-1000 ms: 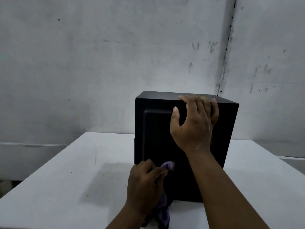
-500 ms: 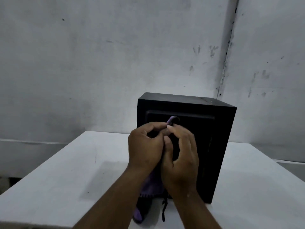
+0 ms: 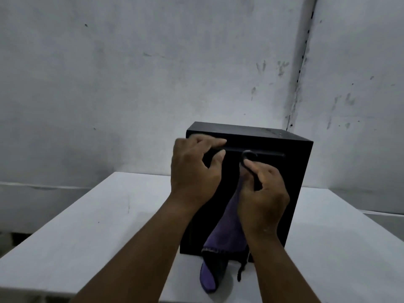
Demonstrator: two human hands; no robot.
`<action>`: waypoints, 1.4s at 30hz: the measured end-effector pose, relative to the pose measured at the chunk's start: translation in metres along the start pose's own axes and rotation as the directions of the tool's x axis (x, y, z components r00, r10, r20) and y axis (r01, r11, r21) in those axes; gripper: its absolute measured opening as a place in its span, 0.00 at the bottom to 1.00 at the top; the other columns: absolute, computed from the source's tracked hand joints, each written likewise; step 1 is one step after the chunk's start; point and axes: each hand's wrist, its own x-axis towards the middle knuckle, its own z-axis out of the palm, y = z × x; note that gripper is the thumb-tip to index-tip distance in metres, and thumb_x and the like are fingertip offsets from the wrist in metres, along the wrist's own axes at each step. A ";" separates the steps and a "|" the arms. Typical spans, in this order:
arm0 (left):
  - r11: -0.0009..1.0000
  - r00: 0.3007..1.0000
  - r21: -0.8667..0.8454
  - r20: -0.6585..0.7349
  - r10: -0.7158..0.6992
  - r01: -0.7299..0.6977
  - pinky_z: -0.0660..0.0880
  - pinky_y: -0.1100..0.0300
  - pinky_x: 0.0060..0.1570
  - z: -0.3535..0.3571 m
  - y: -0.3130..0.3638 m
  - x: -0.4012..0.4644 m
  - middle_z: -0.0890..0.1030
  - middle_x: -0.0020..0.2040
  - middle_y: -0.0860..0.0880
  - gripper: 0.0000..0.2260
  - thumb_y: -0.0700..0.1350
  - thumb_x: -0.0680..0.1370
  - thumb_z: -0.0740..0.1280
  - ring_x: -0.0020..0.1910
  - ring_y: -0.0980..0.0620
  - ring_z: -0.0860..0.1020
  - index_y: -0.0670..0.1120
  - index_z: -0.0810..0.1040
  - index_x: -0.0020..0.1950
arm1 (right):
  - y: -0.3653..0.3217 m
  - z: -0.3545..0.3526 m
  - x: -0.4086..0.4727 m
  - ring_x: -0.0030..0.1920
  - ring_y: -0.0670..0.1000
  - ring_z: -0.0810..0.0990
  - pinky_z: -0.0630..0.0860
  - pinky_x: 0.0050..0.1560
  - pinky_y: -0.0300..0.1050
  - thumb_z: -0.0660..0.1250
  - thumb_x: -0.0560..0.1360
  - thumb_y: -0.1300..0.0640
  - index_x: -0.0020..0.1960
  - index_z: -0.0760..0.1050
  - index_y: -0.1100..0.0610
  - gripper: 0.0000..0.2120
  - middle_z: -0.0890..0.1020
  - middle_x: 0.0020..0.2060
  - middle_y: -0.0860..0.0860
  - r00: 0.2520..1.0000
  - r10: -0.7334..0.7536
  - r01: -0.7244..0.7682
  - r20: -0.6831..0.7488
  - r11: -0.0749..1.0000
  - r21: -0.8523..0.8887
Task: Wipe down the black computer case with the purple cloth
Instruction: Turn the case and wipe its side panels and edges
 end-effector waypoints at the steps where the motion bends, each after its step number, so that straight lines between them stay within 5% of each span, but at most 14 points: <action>1: 0.995 0.998 0.082 -0.027 0.061 -0.058 0.72 0.60 0.59 0.003 -0.005 0.004 0.80 0.58 0.58 0.11 0.48 0.78 0.72 0.59 0.53 0.73 0.55 0.84 0.60 | 0.004 0.003 -0.004 0.48 0.47 0.82 0.70 0.56 0.24 0.74 0.77 0.65 0.53 0.86 0.60 0.06 0.84 0.49 0.53 0.999 -0.027 0.027 0.026 0.999 -0.032; 8: 0.909 0.977 0.364 0.006 0.215 -0.202 0.64 0.50 0.69 0.013 -0.032 0.015 0.76 0.70 0.52 0.18 0.55 0.78 0.70 0.75 0.46 0.67 0.54 0.80 0.67 | 0.029 0.006 -0.071 0.48 0.47 0.79 0.69 0.54 0.25 0.72 0.76 0.65 0.52 0.85 0.62 0.05 0.80 0.48 0.51 0.946 -0.089 0.107 0.312 0.994 -0.038; 12: 0.921 0.976 0.330 0.009 0.216 -0.207 0.66 0.50 0.70 0.015 -0.043 0.015 0.77 0.69 0.52 0.21 0.58 0.79 0.68 0.76 0.46 0.67 0.52 0.78 0.71 | 0.022 0.003 -0.038 0.49 0.35 0.76 0.68 0.54 0.21 0.71 0.77 0.71 0.51 0.83 0.66 0.05 0.78 0.49 0.47 0.992 -0.025 0.030 0.123 0.999 -0.035; 16: 0.940 0.975 0.280 -0.052 0.215 -0.193 0.70 0.50 0.65 0.027 -0.044 0.012 0.77 0.67 0.49 0.19 0.55 0.79 0.69 0.73 0.45 0.70 0.49 0.79 0.68 | 0.013 0.014 -0.009 0.52 0.50 0.79 0.71 0.61 0.29 0.73 0.76 0.69 0.53 0.84 0.66 0.06 0.81 0.53 0.61 0.991 -0.128 0.130 0.027 0.986 -0.108; 20: 0.947 0.959 0.244 -0.140 0.247 -0.208 0.72 0.48 0.60 0.037 -0.047 0.012 0.79 0.63 0.48 0.17 0.54 0.79 0.70 0.69 0.44 0.72 0.46 0.81 0.64 | 0.024 0.020 -0.052 0.52 0.52 0.80 0.75 0.58 0.33 0.72 0.78 0.65 0.54 0.85 0.63 0.06 0.82 0.53 0.55 0.939 -0.234 0.263 0.253 0.961 -0.086; 22: 0.945 0.950 0.243 -0.168 0.262 -0.217 0.73 0.48 0.58 0.039 -0.046 0.013 0.80 0.62 0.48 0.17 0.54 0.79 0.69 0.68 0.44 0.74 0.46 0.82 0.63 | 0.032 0.017 -0.079 0.53 0.47 0.79 0.73 0.56 0.29 0.67 0.80 0.60 0.53 0.84 0.55 0.07 0.80 0.53 0.44 0.916 -0.179 0.207 0.359 0.977 -0.041; 24: 0.941 0.948 0.252 -0.167 0.271 -0.225 0.73 0.48 0.56 0.039 -0.047 0.011 0.80 0.62 0.48 0.17 0.54 0.80 0.69 0.68 0.44 0.74 0.46 0.82 0.63 | 0.038 0.010 -0.094 0.51 0.48 0.80 0.74 0.53 0.29 0.69 0.79 0.59 0.52 0.84 0.53 0.06 0.81 0.51 0.43 0.899 -0.151 0.174 0.410 0.985 -0.018; 27: 0.937 0.946 0.266 -0.167 0.278 -0.228 0.73 0.48 0.56 0.038 -0.049 0.013 0.80 0.62 0.49 0.17 0.55 0.80 0.69 0.68 0.45 0.74 0.46 0.82 0.64 | 0.036 0.003 -0.076 0.48 0.54 0.80 0.73 0.56 0.32 0.72 0.76 0.66 0.52 0.85 0.64 0.07 0.84 0.50 0.57 0.915 -0.250 0.298 0.315 0.947 -0.115; 31: 0.942 0.948 0.263 -0.181 0.261 -0.209 0.72 0.48 0.56 0.040 -0.049 0.012 0.80 0.62 0.49 0.17 0.55 0.80 0.69 0.68 0.45 0.74 0.47 0.82 0.64 | 0.028 0.007 -0.034 0.47 0.57 0.80 0.67 0.60 0.28 0.71 0.79 0.68 0.51 0.85 0.66 0.04 0.84 0.49 0.58 0.982 -0.185 0.188 0.032 0.965 -0.185; 33: 0.943 0.946 0.261 -0.195 0.259 -0.205 0.72 0.48 0.55 0.043 -0.049 0.012 0.80 0.62 0.49 0.17 0.55 0.79 0.69 0.68 0.45 0.74 0.47 0.82 0.63 | 0.026 0.010 -0.031 0.46 0.57 0.80 0.68 0.59 0.28 0.72 0.78 0.69 0.50 0.85 0.65 0.04 0.83 0.48 0.58 0.983 -0.185 0.182 0.006 0.963 -0.198; 39: 0.940 0.942 0.270 -0.202 0.268 -0.210 0.72 0.48 0.55 0.043 -0.049 0.012 0.80 0.61 0.49 0.17 0.55 0.79 0.69 0.68 0.45 0.74 0.47 0.82 0.63 | 0.039 0.005 -0.100 0.44 0.52 0.78 0.69 0.49 0.35 0.77 0.73 0.68 0.52 0.86 0.62 0.08 0.83 0.45 0.54 0.901 -0.199 0.287 0.386 0.940 -0.186; 42: 0.937 0.939 0.272 -0.204 0.278 -0.219 0.72 0.49 0.55 0.044 -0.050 0.012 0.80 0.61 0.49 0.17 0.55 0.80 0.69 0.67 0.45 0.74 0.47 0.82 0.63 | 0.043 -0.003 -0.110 0.45 0.52 0.80 0.73 0.46 0.37 0.77 0.72 0.67 0.52 0.86 0.62 0.09 0.84 0.47 0.55 0.871 -0.190 0.306 0.452 0.931 -0.198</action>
